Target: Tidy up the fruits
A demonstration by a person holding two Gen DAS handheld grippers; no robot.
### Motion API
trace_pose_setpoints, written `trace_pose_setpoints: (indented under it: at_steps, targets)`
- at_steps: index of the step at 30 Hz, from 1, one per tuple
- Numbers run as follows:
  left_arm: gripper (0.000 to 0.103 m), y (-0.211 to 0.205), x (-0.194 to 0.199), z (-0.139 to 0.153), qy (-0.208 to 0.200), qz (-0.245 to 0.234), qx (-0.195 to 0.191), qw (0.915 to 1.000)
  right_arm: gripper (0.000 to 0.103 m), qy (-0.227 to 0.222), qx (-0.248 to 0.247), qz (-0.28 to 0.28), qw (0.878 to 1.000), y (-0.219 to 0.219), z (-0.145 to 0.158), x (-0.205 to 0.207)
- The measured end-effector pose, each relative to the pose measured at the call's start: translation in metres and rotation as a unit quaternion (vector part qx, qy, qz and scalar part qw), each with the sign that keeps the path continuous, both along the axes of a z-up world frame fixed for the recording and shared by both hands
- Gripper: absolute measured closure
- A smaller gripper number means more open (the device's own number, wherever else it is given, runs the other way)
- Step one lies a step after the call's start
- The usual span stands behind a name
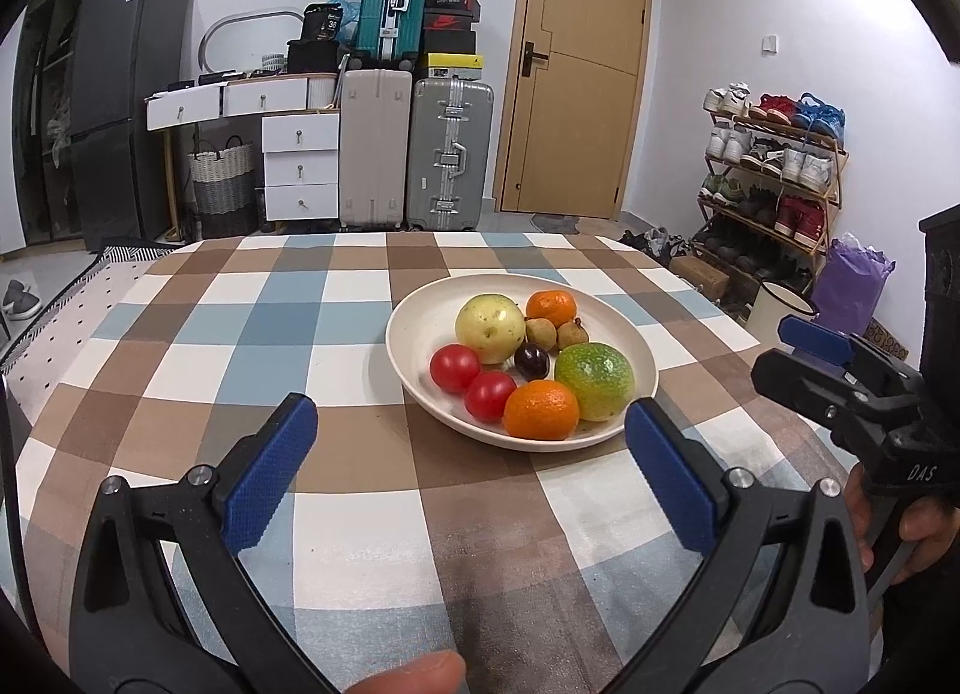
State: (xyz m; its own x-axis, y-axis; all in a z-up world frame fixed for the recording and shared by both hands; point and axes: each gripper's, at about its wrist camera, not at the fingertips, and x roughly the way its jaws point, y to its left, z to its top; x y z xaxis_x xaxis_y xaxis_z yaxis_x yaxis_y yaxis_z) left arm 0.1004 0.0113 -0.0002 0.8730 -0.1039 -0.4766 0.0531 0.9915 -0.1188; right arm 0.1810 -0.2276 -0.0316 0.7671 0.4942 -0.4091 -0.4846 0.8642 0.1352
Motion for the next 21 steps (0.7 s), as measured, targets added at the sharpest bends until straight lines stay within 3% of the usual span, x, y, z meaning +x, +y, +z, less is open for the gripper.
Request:
trace_pose_setpoints:
  at_steps: [21]
  targets:
    - [0.001, -0.001, 0.001, -0.001, -0.001, -0.001, -0.001, 1.0, 0.0, -0.007, -0.024, 0.005, 1.0, 0.012, -0.002, -0.003]
